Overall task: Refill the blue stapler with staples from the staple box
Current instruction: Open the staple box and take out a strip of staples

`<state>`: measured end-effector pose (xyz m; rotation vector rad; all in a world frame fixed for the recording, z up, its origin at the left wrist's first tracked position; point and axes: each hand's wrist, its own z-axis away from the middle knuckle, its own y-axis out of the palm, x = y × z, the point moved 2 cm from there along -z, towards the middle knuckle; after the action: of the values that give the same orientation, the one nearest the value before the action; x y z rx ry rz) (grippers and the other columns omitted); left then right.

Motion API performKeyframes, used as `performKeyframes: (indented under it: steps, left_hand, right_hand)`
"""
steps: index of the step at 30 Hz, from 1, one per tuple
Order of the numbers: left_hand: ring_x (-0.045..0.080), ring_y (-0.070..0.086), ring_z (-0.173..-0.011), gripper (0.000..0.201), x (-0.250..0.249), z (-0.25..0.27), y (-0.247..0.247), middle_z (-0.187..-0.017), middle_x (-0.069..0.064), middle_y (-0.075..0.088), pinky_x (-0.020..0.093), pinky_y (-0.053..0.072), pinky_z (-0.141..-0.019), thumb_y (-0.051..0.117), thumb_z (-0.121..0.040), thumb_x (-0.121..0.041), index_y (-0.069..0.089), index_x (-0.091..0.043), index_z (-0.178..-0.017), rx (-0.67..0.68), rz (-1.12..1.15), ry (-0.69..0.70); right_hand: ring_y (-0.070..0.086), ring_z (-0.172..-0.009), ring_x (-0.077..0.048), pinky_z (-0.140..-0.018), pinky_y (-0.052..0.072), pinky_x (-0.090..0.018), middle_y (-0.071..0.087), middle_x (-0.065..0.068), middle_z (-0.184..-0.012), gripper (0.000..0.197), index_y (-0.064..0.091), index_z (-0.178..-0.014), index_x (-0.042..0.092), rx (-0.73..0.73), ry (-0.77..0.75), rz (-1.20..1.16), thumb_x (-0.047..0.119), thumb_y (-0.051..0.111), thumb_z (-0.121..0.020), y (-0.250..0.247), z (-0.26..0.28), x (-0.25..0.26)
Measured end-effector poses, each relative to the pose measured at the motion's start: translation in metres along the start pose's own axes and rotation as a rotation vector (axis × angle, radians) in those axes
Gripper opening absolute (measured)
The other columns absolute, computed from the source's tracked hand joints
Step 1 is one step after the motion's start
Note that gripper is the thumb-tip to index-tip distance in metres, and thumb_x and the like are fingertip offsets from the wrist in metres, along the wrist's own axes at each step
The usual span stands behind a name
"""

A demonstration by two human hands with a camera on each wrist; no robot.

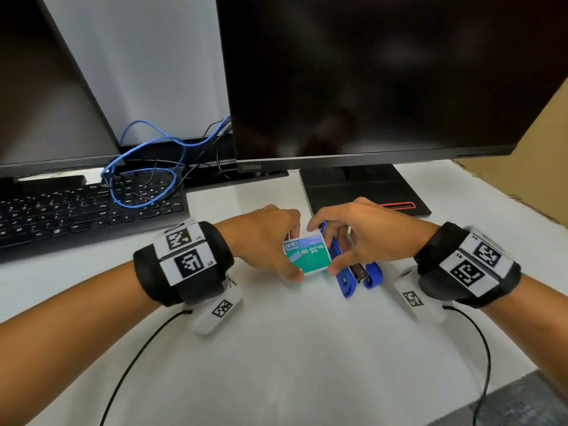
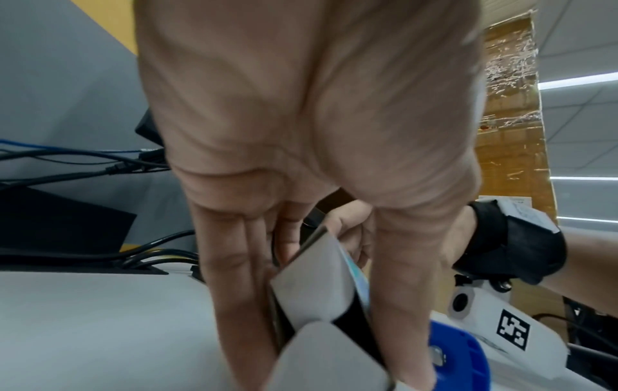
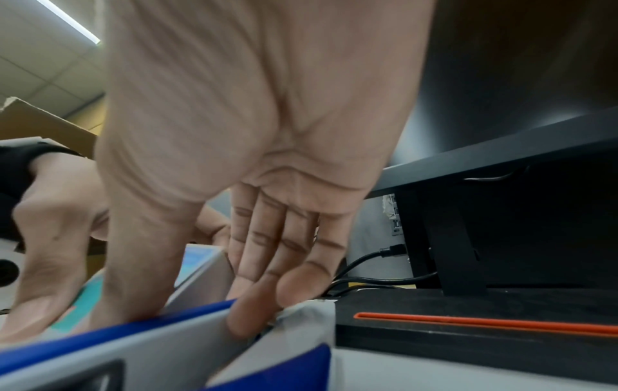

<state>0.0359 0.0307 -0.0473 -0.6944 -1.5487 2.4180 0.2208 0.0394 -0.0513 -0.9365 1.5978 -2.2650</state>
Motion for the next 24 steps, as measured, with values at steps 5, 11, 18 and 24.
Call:
performKeyframes:
  steps: [5,11,18,24]
  left_hand:
    - [0.012,0.055,-0.093,0.06,0.003,0.005,0.0,-0.108,-0.006,0.056,0.02,0.052,-0.073,0.083,-0.069,-0.042,0.046,-0.029,-0.114,-0.085,0.051,0.065]
    - [0.011,0.059,-0.095,0.056,0.002,0.018,-0.008,-0.11,-0.01,0.061,0.017,0.054,-0.075,0.082,-0.073,-0.033,0.055,-0.034,-0.123,-0.176,0.132,0.148]
    - [0.009,0.062,-0.1,0.045,0.0,0.027,-0.011,-0.107,-0.008,0.067,0.025,0.06,-0.079,0.084,-0.072,-0.031,0.066,-0.022,-0.112,-0.279,0.2,0.122]
    - [0.013,0.069,-0.093,0.041,0.002,0.033,-0.004,-0.101,-0.003,0.07,0.03,0.063,-0.077,0.088,-0.066,-0.03,0.059,-0.019,-0.092,-0.36,0.343,0.114]
  right_hand:
    - [0.066,-0.081,-0.009,-0.07,0.053,-0.014,0.07,0.012,-0.11,0.069,0.053,-0.131,0.032,-0.043,-0.006,0.038,0.055,0.076,-0.07,0.004,0.004,0.001]
    - [0.065,-0.085,-0.012,-0.08,0.06,-0.03,0.062,0.016,-0.1,0.059,0.066,-0.119,0.021,-0.132,-0.055,0.027,0.058,0.071,-0.072,0.002,0.006,0.012]
    - [0.068,-0.08,-0.011,-0.073,0.054,-0.017,0.067,0.015,-0.096,0.058,0.064,-0.123,0.025,-0.202,-0.091,-0.022,0.057,0.068,-0.075,0.001,0.015,0.017]
    - [0.062,-0.082,-0.009,-0.07,0.039,-0.008,0.052,0.026,-0.093,0.048,0.065,-0.122,0.026,-0.315,-0.134,-0.042,0.05,0.067,-0.08,0.002,0.02,0.029]
